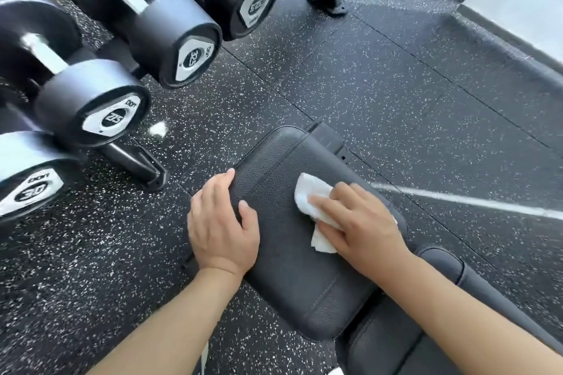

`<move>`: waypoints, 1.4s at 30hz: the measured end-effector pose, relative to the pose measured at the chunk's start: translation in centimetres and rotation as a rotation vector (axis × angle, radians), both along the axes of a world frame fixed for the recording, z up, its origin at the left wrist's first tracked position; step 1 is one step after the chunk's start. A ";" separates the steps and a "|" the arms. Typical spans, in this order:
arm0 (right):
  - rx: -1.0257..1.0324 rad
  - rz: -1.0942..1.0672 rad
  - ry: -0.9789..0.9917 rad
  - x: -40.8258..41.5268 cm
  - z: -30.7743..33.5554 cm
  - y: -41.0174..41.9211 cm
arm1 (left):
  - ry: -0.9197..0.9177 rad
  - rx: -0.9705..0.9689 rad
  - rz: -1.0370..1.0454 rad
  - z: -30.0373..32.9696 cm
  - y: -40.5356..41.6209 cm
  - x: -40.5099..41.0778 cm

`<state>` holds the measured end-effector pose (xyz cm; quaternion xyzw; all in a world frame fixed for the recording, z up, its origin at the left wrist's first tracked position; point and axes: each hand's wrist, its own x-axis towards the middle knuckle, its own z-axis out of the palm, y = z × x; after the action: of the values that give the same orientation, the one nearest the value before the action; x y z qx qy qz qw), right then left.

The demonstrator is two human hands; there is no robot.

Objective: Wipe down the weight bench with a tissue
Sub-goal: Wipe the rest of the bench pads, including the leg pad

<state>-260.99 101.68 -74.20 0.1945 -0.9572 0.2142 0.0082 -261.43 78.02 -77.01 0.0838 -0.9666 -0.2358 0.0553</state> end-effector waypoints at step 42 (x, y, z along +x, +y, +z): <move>-0.005 -0.231 0.049 -9.6 -0.3 -3.5 | -0.033 0.007 -0.003 0.4 -0.2 -0.2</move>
<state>-270.64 98.20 -74.46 0.0882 -0.9721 0.2096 0.0566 -261.58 77.86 -76.61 0.0864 -0.9667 -0.2378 0.0386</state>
